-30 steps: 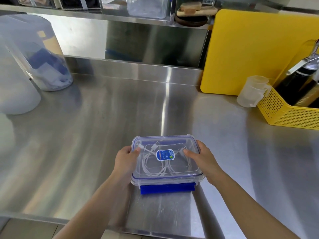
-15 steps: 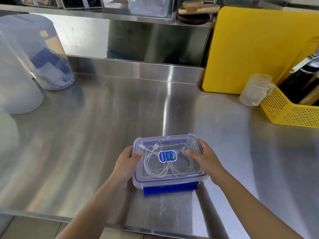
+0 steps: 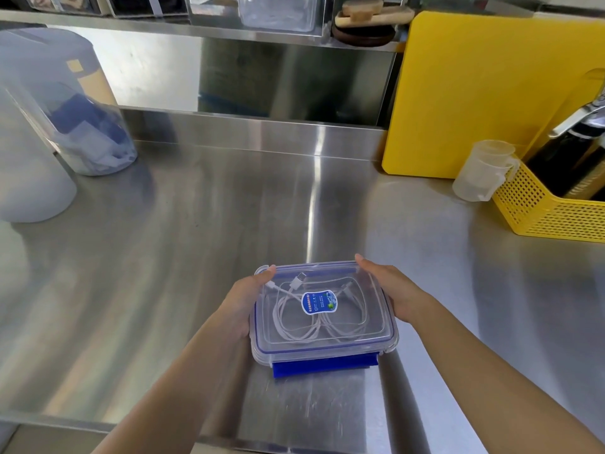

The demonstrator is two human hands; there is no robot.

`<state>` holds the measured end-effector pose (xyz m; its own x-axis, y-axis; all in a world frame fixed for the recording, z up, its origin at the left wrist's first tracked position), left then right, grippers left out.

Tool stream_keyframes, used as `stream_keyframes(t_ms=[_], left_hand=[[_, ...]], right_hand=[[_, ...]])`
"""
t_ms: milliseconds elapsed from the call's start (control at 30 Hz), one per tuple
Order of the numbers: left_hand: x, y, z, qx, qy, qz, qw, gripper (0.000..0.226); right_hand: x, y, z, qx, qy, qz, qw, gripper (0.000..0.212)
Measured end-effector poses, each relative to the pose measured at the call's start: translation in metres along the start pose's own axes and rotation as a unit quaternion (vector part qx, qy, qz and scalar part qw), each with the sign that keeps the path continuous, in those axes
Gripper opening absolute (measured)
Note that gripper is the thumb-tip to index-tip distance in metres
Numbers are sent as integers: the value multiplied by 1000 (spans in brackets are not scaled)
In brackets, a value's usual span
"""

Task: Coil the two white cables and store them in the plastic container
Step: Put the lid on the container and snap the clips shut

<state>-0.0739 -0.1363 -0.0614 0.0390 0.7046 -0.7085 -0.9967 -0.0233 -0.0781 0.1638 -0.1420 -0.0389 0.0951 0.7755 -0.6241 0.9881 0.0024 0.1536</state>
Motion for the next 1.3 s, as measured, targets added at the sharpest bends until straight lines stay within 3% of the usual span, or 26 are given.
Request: stream_keyframes(t_ms=[167,367,500,667,867,967,1000,1033,1067,1100,1133,1200,1300], left_hand=[[8,1,0,-47,4,-42,998,29],[14,3,1,-71,7,-56,996,25],[16,5,8,-76,-62,-51,994,15],[16,3,17,-42,-101,-52,993,14],[17,-10,35,32,-117,-54,991,12],[18,-15,39,149,-194,1,970,10],[15,-16,40,279,-265,68,920,10],[7,-18,40,399,-362,153,828,15],[-6,-25,36,468,-478,191,718,21],[-25,-35,28,500,-576,167,625,26],[-42,-45,16,527,-633,107,556,32],[-61,-55,-12,602,-653,1,460,50],[-54,-54,-42,730,-601,-25,324,77]], right_hand=[[6,1,-4,58,11,-37,998,32],[13,-1,1,54,42,-38,997,28],[16,1,0,44,100,-34,993,20],[22,2,-12,-117,180,-50,975,14],[25,-16,-41,-369,252,-62,893,33],[28,-27,-43,-403,254,-48,878,35],[28,-28,-43,-396,251,-40,882,34],[28,-28,-42,-390,249,-34,886,32],[27,-27,-41,-387,248,-30,888,31],[26,-26,-41,-385,248,-26,889,31],[25,-26,-41,-383,251,-24,889,31],[22,-26,-41,-382,253,-28,888,33],[22,-27,-41,-383,252,-35,888,37]])
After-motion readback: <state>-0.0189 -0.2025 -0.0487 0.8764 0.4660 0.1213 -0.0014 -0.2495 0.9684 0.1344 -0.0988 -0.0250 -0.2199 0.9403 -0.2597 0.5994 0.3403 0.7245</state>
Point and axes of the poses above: each hand's wrist, its own x-axis towards the middle knuckle, its own y-axis out of the back of the hand, z = x × y, the point moved 3 cm from there along x, towards the middle knuckle
